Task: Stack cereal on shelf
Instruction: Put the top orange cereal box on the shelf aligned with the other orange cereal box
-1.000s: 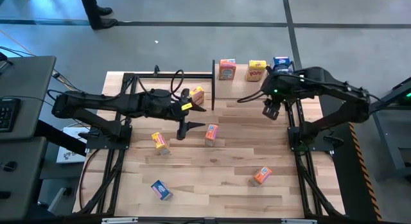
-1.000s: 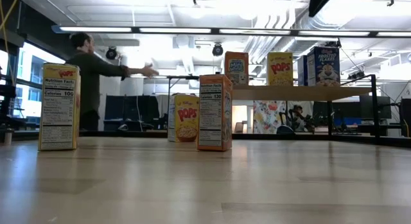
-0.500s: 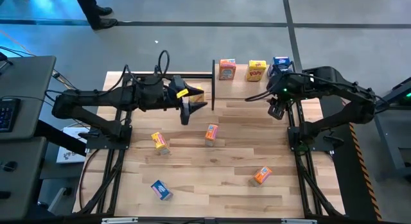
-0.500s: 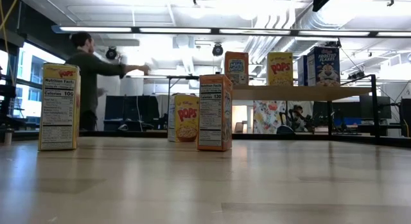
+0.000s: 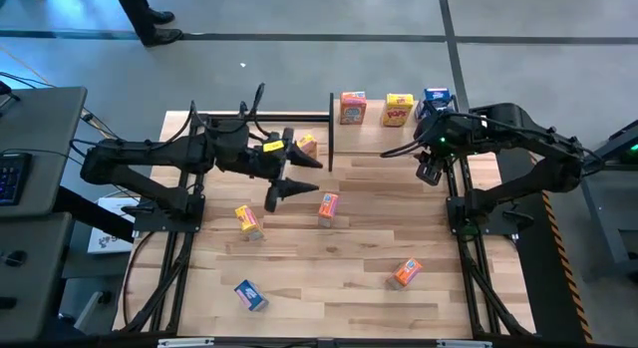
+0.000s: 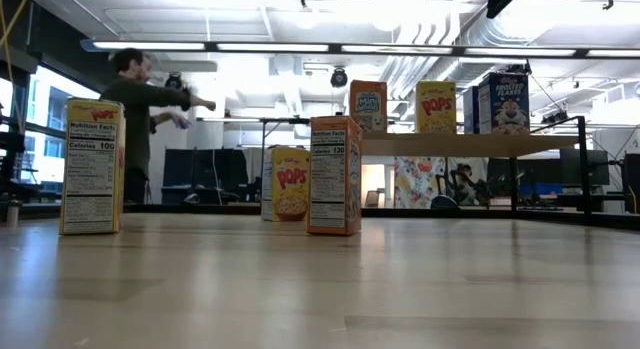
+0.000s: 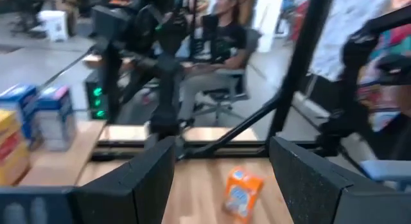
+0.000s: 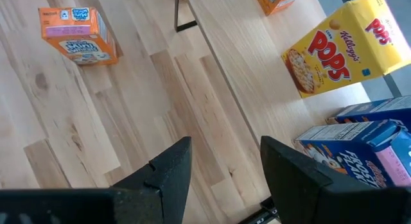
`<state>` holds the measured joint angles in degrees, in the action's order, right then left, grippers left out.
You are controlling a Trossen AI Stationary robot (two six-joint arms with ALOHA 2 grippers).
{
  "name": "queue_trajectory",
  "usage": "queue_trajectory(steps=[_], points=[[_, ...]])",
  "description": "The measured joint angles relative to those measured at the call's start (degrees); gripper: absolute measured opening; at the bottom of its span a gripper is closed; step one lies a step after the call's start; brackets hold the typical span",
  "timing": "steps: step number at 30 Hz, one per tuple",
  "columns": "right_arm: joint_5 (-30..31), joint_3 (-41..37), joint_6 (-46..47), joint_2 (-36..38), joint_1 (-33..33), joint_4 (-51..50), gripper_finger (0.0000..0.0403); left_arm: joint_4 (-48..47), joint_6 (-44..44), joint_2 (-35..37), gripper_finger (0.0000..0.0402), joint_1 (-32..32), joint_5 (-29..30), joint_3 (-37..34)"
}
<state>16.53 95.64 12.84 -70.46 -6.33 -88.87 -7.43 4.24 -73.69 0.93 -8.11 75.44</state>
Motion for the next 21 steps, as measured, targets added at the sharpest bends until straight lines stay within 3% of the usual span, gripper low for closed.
queue_trajectory(steps=[21], points=[[-0.49, 0.0, 0.66, 0.0, 0.0, -0.03, 0.0177, 4.98, -1.12, -1.04, 0.0241, 1.83, -0.21, 0.0]])
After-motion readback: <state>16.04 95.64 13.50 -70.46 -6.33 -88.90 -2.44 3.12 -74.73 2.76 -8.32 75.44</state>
